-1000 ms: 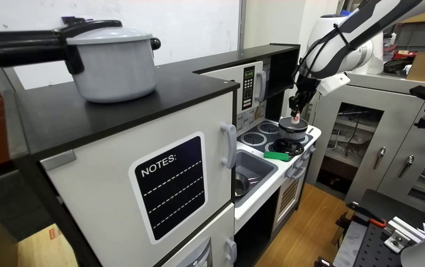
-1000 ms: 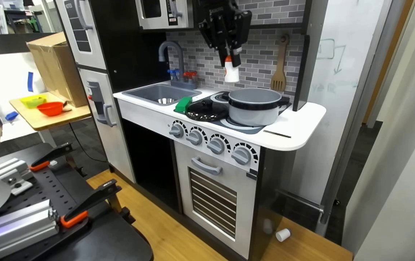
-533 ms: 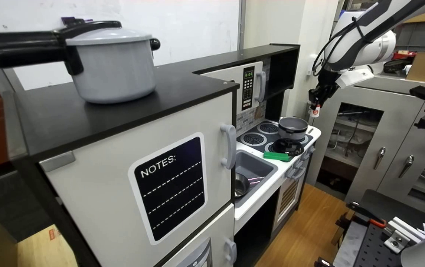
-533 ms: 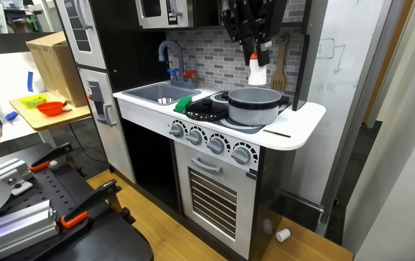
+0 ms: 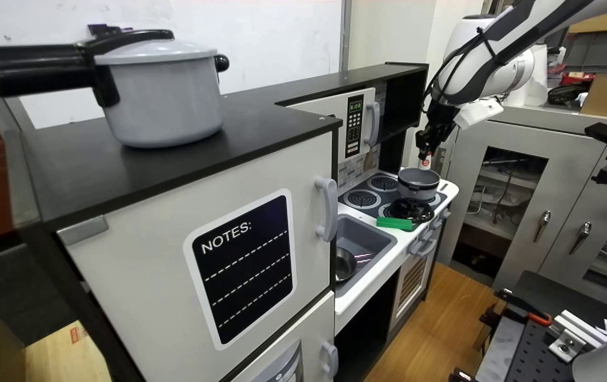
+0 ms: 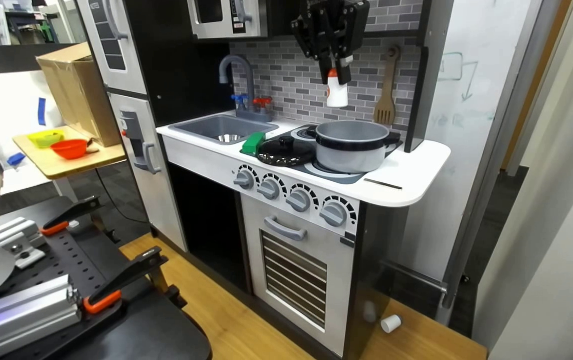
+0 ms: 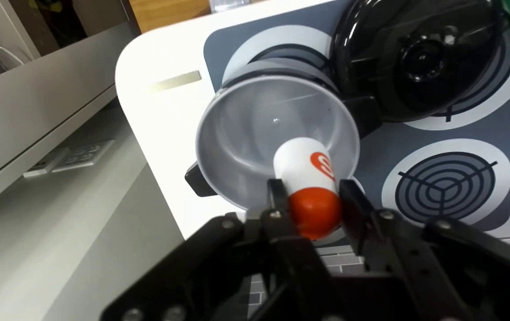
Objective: Pick up and put down the green block then put the salt cellar inside the pot and the green block in the sink
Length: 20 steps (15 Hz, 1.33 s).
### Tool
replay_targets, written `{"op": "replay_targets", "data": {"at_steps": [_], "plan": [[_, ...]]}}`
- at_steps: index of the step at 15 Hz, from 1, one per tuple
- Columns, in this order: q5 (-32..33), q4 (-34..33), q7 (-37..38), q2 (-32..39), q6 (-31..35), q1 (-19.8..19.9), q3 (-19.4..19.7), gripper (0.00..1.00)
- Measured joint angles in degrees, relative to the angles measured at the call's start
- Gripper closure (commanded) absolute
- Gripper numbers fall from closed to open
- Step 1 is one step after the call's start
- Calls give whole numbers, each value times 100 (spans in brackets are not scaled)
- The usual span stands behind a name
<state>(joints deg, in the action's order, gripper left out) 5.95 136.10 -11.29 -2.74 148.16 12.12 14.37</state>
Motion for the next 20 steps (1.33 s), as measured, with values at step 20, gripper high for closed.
{"op": "replay_targets", "data": {"at_steps": [20], "plan": [[-494, -302, -94, 965, -16, 21, -75, 92]]}}
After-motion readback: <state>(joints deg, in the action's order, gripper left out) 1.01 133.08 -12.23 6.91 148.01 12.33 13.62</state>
